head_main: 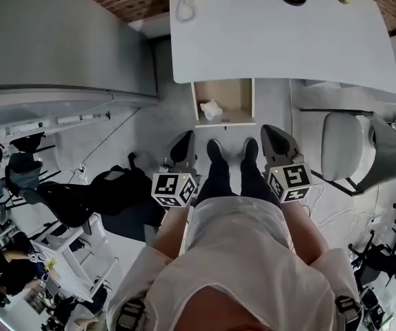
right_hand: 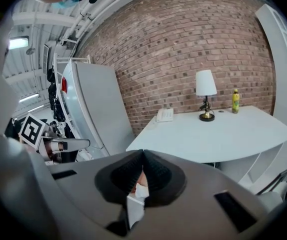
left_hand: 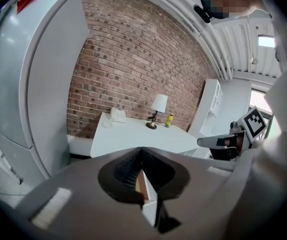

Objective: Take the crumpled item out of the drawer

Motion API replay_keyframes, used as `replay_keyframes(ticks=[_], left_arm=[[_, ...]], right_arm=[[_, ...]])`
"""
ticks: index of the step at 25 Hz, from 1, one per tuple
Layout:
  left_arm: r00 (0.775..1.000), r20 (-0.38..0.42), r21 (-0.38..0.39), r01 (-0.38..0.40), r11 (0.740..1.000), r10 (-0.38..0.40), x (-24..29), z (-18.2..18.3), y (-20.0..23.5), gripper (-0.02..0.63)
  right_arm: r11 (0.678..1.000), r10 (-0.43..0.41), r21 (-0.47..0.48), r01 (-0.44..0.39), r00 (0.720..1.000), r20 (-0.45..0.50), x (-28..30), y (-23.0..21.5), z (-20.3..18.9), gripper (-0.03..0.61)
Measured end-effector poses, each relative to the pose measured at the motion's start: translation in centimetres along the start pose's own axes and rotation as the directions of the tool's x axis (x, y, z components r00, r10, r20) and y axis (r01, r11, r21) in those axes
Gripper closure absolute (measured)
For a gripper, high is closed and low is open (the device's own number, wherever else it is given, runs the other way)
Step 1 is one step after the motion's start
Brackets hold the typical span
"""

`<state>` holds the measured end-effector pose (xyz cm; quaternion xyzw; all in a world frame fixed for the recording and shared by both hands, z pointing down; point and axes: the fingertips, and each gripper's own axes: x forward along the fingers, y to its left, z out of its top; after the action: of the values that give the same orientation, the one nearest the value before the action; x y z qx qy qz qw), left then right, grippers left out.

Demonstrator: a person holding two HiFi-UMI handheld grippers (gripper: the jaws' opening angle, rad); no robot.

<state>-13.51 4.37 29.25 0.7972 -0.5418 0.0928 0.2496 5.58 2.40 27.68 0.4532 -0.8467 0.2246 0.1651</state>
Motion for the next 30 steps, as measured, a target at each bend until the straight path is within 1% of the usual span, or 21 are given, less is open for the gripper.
replay_keyframes(ticks=[5,9,13,19,22,27,30], left_arm=[[0.999,-0.043,-0.019,-0.021,1.000,0.020,1.9,-2.4,1.6,0.604],[0.996,-0.092,-0.023,-0.011,1.000,0.008,3.7,-4.9,2.1,0.604],[0.996,-0.094,-0.031,0.001,1.000,-0.003,6.1,-6.7,3.1,0.604],[0.995,-0.098,-0.024,0.014,1.000,-0.017,8.9,-8.9,3.8,0.604],[0.994,-0.110,-0.033,0.003,0.999,-0.006,9.4,-10.4,4.5,0.604],[0.986,-0.164,-0.032,-0.008,0.999,0.002,9.4,-14.1,5.8,0.604],[0.979,-0.201,-0.050,-0.024,0.998,0.013,9.3,-16.7,6.6,0.604]], right_arm=[[1.000,0.011,0.003,-0.011,0.999,-0.038,2.4,-0.6,-2.1,0.571],[0.999,0.003,0.039,0.001,0.995,-0.097,3.4,-1.8,-5.0,0.571],[1.000,0.004,0.026,0.000,0.991,-0.136,5.5,-3.2,-7.3,0.571],[1.000,-0.030,-0.006,0.030,0.990,-0.136,8.1,-6.5,-8.6,0.571],[0.999,-0.037,0.003,0.038,0.989,-0.143,9.3,-7.1,-9.8,0.571],[0.998,-0.031,0.046,0.040,0.984,-0.173,10.8,-7.0,-13.1,0.571],[0.996,-0.029,0.073,0.045,0.979,-0.203,11.7,-7.0,-15.6,0.571]])
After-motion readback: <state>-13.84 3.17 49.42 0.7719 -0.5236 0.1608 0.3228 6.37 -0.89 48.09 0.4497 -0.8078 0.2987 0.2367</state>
